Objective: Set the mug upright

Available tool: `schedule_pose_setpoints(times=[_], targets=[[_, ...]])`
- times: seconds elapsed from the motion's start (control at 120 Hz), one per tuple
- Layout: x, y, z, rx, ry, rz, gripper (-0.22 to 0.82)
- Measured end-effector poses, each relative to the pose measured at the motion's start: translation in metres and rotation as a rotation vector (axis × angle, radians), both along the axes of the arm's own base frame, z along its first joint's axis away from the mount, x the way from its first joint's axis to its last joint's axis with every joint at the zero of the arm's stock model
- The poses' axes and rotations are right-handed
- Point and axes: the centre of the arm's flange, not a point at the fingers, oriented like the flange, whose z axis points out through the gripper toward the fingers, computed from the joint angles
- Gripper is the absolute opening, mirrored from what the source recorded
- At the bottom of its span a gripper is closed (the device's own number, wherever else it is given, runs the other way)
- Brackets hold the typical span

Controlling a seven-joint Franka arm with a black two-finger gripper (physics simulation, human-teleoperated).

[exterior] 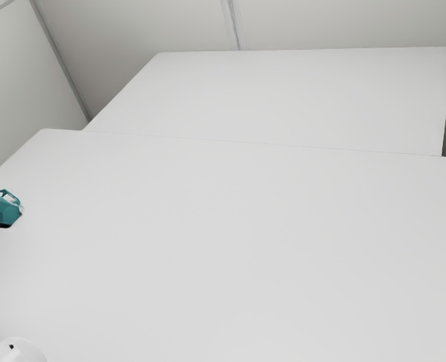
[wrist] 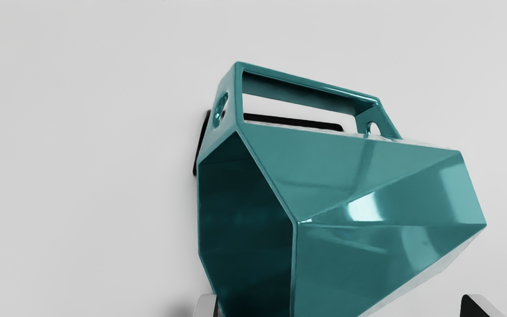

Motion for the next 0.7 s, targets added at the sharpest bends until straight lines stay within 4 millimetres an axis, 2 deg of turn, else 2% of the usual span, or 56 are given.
schedule_pose_setpoints(times=[0.4,0.575,0.7], targets=[[0.012,-0.004,0.002,-0.002,-0.101,-0.053,0.60],[0.010,-0.004,0.000,-0.041,-0.151,-0.052,0.60],[0.002,-0.001,-0.007,-0.079,-0.174,-0.034,0.60]])
